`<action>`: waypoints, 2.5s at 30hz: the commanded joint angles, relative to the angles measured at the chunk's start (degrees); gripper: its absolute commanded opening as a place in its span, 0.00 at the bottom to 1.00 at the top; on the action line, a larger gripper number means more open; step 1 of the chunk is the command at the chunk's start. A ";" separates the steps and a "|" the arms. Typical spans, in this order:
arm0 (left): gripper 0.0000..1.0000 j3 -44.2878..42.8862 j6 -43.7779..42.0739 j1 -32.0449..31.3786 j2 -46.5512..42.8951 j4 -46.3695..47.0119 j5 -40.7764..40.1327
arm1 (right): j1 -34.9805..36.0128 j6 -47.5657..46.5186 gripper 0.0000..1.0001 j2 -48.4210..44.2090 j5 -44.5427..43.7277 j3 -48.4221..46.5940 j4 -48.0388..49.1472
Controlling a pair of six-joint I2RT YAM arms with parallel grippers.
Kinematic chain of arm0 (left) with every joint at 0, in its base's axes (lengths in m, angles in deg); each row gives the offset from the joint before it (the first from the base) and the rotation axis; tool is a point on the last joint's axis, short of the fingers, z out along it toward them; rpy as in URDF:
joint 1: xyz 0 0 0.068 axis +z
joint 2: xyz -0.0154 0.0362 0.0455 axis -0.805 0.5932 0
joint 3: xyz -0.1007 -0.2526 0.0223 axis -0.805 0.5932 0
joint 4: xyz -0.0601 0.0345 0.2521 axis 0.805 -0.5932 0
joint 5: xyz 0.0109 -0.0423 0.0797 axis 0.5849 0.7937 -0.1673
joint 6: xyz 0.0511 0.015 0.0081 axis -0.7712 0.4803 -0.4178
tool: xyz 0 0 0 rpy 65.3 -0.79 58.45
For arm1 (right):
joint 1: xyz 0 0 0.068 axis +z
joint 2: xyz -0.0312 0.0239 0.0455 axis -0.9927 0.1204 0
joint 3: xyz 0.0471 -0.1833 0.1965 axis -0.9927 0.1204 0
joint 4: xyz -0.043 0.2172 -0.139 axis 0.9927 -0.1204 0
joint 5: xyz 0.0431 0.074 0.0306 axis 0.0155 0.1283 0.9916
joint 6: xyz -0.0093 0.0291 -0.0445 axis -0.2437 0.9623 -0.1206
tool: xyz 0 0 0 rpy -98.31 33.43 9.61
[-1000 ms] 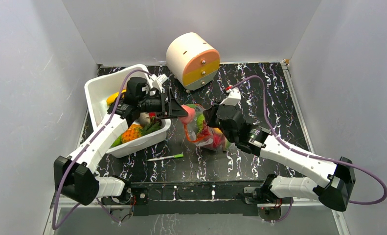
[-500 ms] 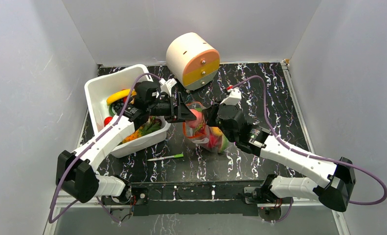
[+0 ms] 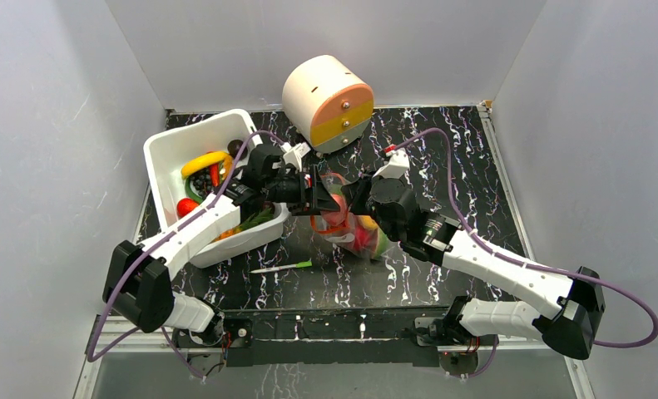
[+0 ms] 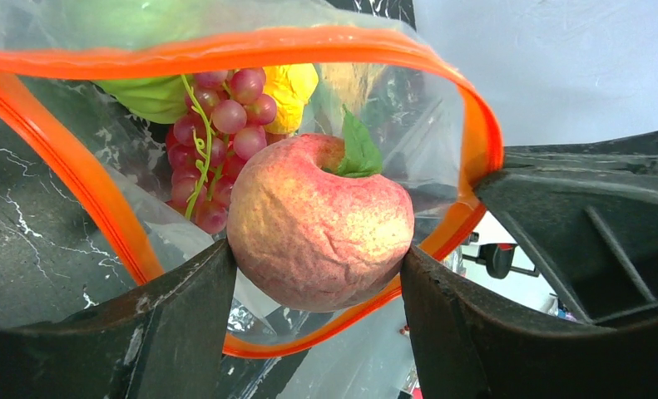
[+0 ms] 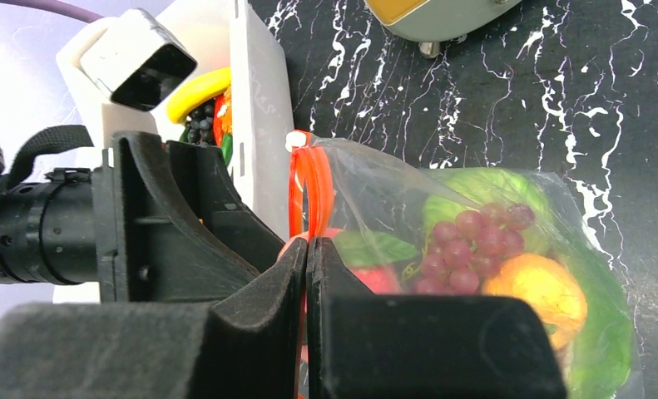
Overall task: Place the food in the zip-top bag and seal the zipper
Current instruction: Place the fake fruit in the zipper food storage bag, then pick up the fake fruit from the bin.
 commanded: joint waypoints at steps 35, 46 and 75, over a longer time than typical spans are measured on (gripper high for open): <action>0.97 -0.31 -2.65 -2.36 -5.36 -3.69 -4.07 | 0.16 0.14 0.00 -3.52 -0.63 -0.88 5.03; 0.97 -8.09 -10.30 -2.36 -6.22 -15.15 -13.86 | 0.18 -0.29 0.00 -5.82 -0.62 1.03 5.16; 0.55 -12.94 -22.56 31.26 7.06 -12.82 -31.80 | 0.16 -4.86 0.00 -9.70 -1.15 3.83 4.07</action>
